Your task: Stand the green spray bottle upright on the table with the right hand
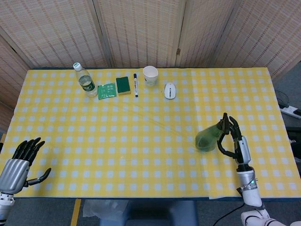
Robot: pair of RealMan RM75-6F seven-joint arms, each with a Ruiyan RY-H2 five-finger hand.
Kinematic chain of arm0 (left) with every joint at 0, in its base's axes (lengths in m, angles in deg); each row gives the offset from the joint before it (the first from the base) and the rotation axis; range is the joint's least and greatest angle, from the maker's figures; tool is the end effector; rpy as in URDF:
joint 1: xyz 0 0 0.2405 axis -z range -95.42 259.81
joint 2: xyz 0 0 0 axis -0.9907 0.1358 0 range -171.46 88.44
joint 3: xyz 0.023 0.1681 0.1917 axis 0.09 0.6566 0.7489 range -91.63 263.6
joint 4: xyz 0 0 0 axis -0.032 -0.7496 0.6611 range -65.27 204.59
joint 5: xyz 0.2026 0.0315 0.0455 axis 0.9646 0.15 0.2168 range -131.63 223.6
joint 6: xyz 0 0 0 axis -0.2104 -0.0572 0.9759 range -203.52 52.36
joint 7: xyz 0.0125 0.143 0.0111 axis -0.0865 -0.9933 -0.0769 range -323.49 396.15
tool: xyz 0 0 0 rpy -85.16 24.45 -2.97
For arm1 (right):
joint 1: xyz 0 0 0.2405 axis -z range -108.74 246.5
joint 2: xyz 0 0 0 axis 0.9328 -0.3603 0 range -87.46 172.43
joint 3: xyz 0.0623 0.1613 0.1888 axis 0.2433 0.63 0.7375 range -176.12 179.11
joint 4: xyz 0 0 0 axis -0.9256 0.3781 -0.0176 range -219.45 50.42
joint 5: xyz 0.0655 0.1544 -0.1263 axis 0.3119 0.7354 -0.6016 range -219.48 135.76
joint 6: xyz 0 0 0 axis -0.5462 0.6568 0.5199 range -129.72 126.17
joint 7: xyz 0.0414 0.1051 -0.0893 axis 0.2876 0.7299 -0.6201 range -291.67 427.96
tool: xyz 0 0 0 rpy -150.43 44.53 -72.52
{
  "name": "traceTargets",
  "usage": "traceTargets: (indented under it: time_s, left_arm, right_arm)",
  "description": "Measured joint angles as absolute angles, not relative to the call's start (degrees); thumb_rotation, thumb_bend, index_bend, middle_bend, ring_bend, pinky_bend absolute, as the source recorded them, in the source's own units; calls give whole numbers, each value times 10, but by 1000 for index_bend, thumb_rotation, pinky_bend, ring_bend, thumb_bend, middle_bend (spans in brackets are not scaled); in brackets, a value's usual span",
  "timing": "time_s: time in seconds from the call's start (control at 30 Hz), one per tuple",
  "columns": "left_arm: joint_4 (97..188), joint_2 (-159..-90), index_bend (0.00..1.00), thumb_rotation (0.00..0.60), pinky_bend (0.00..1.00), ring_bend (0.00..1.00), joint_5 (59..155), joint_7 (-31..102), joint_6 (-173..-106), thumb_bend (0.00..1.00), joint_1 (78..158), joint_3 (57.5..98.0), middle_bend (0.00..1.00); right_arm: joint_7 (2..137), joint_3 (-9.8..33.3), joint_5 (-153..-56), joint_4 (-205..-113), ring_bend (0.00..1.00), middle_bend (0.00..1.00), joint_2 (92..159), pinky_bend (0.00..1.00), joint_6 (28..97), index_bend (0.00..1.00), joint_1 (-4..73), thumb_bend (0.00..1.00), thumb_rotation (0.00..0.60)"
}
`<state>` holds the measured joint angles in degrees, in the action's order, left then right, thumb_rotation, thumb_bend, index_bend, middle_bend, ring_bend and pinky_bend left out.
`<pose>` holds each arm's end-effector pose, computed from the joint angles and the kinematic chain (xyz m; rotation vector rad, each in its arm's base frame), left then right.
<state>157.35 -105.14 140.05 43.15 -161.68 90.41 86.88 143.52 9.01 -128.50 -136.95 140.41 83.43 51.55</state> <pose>-0.3036 0.1851 0.1546 -1.5556 -0.8728 -1.0036 -0.3075 -0.2682 0.0365 0.8626 -1.6752 1.9704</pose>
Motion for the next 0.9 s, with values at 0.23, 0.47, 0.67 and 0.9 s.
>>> traceTargets:
  time_s: [0.23,0.47,0.67,0.9]
  left_arm:
    - [1573,-1052,0,172,0,0,1404,426,-1619,351,903,870,72]
    - [1574,-1056,0,171,0,0,1409,413,-1627,349,902,869,72]
    - [1573,-1067,0,172,0,0,1421,384,-1659,349,894,864,72]
    - [1566,-1079,0,172,0,0,1433,359,-1673,349,888,864,72]
  right_arm:
    - [1417,80,-1294,-1401,186,141,1367,16,862,61,539,421,600]
    - [1331,59,-1314,-1442,63,40,1298,0,906,54,576,407,600]
    - [1146,35,-1318,-1526,22,10,1192,0,912,42,605,404,600]
    - [783,23,-1270,-1690,12,0,1099,0,920,42,647,403,600]
